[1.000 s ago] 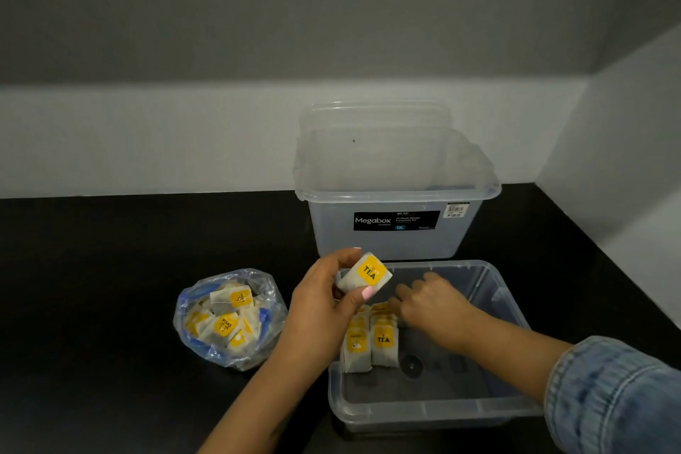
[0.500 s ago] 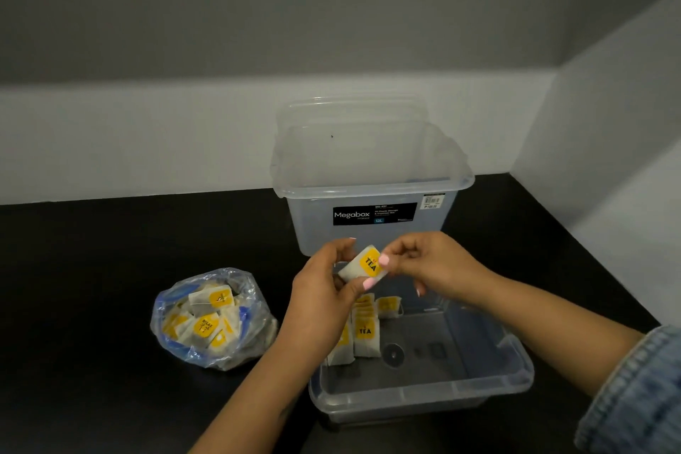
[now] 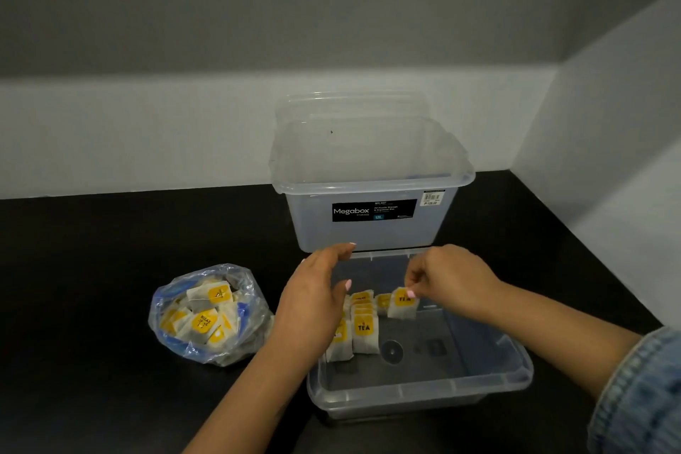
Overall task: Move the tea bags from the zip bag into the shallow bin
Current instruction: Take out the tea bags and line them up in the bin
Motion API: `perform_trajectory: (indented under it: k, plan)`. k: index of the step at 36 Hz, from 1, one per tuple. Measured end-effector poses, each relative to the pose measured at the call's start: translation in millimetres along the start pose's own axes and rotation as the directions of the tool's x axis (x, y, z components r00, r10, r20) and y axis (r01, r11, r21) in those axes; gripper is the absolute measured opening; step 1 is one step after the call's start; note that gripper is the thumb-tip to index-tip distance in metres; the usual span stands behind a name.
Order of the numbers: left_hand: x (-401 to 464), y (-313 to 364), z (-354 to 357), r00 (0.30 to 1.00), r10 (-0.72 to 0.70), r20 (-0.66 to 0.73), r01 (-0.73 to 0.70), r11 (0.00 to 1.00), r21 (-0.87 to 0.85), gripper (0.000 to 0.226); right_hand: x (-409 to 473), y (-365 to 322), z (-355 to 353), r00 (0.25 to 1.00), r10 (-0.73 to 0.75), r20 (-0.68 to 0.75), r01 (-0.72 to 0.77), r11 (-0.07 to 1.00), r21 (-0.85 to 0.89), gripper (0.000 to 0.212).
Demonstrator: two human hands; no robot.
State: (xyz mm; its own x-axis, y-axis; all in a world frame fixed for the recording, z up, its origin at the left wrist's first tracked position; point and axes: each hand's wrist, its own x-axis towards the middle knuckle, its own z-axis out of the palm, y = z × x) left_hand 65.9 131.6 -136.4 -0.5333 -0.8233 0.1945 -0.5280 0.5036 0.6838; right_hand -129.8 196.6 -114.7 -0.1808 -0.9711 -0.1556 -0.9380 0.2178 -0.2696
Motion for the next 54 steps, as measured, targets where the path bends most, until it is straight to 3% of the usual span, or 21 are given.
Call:
perform_trajectory:
  k: [6, 18, 31, 40, 47, 51, 54]
  plan:
    - [-2, -3, 2, 1.0, -0.001, -0.011, 0.001, 1.0, 0.012, 0.048, 10, -2, 30, 1.0, -0.003, 0.014, 0.005, 0.986, -0.167, 0.015]
    - [0, -3, 2, 1.0, -0.013, -0.007, 0.013, 1.0, 0.012, 0.048, 22, -7, 49, 0.993, -0.094, -0.067, 0.068, 0.946, -0.317, 0.014]
    - [-1, -4, 0, 1.0, 0.011, -0.012, -0.011, 1.0, 0.001, 0.049, 20, -19, 47, 0.98, -0.193, 0.045, 0.183, 0.799, -0.572, 0.04]
    - [-4, -9, -14, 1.0, -0.004, -0.004, 0.004, 0.999, -0.036, 0.044, 16, -17, 45, 0.975, -0.22, -0.033, 0.176, 0.853, -0.492, 0.029]
    - [-3, -28, -43, 1.0, 0.016, -0.017, -0.017, 0.997, -0.081, 0.038, 7, -32, 33, 0.949, -0.233, -0.213, 0.143, 0.918, -0.371, 0.028]
    - [2, -51, -69, 0.999, -0.045, -0.011, 0.046, 0.998, 0.042, 0.032, 10, -48, 22, 0.923, -0.198, -0.329, 0.105, 0.954, -0.28, 0.025]
    - [7, -68, -91, 0.977, -0.206, 0.046, 0.193, 0.96, 0.203, 0.029, 14, -62, 18, 0.89, -0.188, -0.415, 0.108, 0.972, -0.209, 0.021]
